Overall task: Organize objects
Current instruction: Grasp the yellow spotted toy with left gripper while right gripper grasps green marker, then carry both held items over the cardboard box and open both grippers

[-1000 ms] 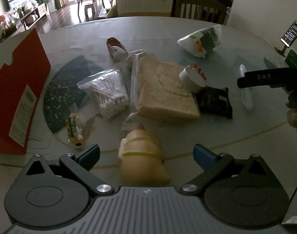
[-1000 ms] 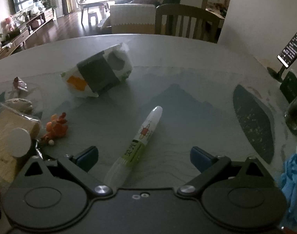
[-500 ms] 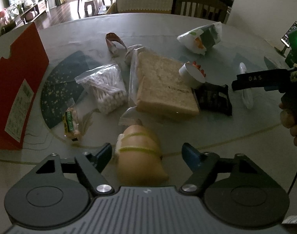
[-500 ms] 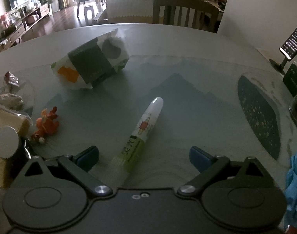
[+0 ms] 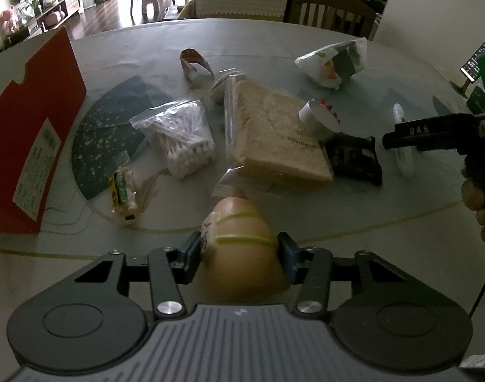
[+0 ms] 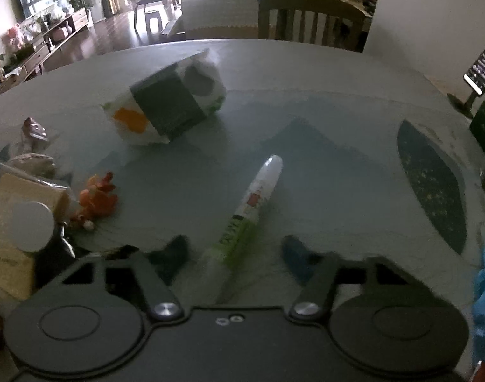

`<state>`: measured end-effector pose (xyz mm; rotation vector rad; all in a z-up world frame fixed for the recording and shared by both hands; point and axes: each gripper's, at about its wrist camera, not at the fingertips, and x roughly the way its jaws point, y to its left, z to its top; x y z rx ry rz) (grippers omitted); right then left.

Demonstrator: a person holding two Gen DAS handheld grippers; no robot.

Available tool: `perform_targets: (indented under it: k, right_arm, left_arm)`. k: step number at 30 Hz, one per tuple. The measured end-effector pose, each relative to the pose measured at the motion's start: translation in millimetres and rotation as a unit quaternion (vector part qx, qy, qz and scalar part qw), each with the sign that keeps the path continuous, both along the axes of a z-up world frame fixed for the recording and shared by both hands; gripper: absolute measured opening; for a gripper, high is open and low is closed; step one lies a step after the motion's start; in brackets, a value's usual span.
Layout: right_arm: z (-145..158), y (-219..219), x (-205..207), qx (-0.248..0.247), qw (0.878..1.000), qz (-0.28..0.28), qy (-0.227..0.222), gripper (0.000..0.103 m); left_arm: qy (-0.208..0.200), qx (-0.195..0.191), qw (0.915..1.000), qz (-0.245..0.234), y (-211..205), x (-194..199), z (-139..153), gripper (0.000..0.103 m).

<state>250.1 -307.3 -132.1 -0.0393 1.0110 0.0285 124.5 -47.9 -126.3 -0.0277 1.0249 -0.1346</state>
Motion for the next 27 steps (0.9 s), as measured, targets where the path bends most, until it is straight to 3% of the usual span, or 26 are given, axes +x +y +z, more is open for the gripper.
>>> perform_targets:
  k: [2, 4, 7, 13, 27]
  right_arm:
    - [1.3, 1.0, 0.0, 0.003, 1.000, 0.000, 0.002, 0.047]
    - [2.9, 1.4, -1.3, 0.005, 1.000, 0.000, 0.003, 0.032]
    - [4.2, 1.7, -4.6, -0.001, 1.000, 0.000, 0.004, 0.021]
    - [12.7, -3.7, -23.2, 0.009, 1.000, 0.002, -0.004, 0.021]
    - [80.6, 20.1, -106.7, 0.045, 0.997, 0.059, -0.025, 0.017]
  left_arm:
    - [0.001, -0.001, 1.0000, -0.001, 0.9, -1.5, 0.3, 0.049]
    - [0.001, -0.004, 1.0000, -0.002, 2.5, -4.5, 1.2, 0.048]
    - [0.003, -0.003, 1.0000, 0.000, 4.4, -9.2, 2.2, 0.048]
    - [0.002, -0.011, 0.9999, 0.007, 13.0, -19.3, 8.4, 0.047]
    - [-0.012, -0.065, 0.9978, 0.010, 48.0, -46.2, 47.0, 0.047]
